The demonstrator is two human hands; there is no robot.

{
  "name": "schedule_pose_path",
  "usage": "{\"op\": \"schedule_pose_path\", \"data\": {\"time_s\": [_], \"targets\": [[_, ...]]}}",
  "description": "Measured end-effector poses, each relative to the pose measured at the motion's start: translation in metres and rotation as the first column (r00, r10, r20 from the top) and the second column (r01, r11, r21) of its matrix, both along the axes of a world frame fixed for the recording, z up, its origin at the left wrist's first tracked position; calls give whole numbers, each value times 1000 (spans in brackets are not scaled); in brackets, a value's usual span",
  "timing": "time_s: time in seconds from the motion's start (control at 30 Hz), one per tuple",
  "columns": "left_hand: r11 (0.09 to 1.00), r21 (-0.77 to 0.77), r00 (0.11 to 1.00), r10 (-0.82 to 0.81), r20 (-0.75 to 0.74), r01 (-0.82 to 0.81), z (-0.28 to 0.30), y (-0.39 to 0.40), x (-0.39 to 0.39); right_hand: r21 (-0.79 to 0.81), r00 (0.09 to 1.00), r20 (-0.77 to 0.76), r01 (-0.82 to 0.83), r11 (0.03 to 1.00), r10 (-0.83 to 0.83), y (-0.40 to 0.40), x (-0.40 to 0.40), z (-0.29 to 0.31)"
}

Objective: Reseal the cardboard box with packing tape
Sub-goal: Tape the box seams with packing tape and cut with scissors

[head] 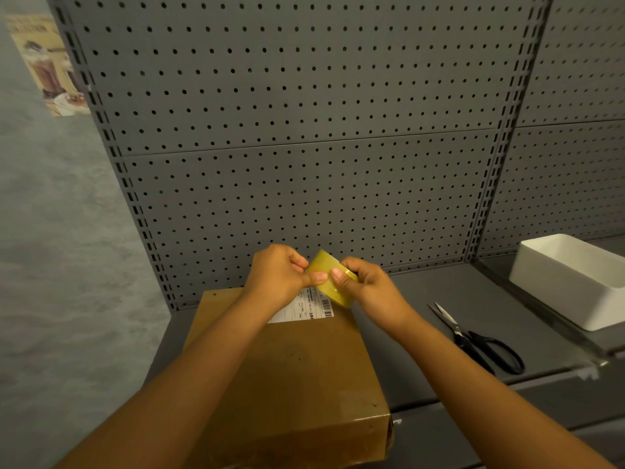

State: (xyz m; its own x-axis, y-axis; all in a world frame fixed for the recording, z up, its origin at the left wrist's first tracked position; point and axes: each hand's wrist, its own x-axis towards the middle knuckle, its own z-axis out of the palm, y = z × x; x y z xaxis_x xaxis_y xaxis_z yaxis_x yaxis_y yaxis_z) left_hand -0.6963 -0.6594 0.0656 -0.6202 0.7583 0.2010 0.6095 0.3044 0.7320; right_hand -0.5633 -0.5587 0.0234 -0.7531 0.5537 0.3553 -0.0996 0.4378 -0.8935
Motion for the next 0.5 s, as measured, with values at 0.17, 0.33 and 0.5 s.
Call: {"op": "schedule_pose_path", "data": {"time_s": [0.17, 0.33, 0.5], "targets": [[999, -15, 999, 39, -6, -39, -3, -4, -3, 37, 1000, 6, -1, 999, 1, -3, -2, 0], [997, -63, 999, 33, 17, -32, -4, -4, -5, 32, 1000, -3, -6, 999, 6, -6, -3, 0], [998, -56, 999, -8, 37, 10, -7, -6, -3, 61, 1000, 12, 8, 998, -9, -6, -5, 0]]}}
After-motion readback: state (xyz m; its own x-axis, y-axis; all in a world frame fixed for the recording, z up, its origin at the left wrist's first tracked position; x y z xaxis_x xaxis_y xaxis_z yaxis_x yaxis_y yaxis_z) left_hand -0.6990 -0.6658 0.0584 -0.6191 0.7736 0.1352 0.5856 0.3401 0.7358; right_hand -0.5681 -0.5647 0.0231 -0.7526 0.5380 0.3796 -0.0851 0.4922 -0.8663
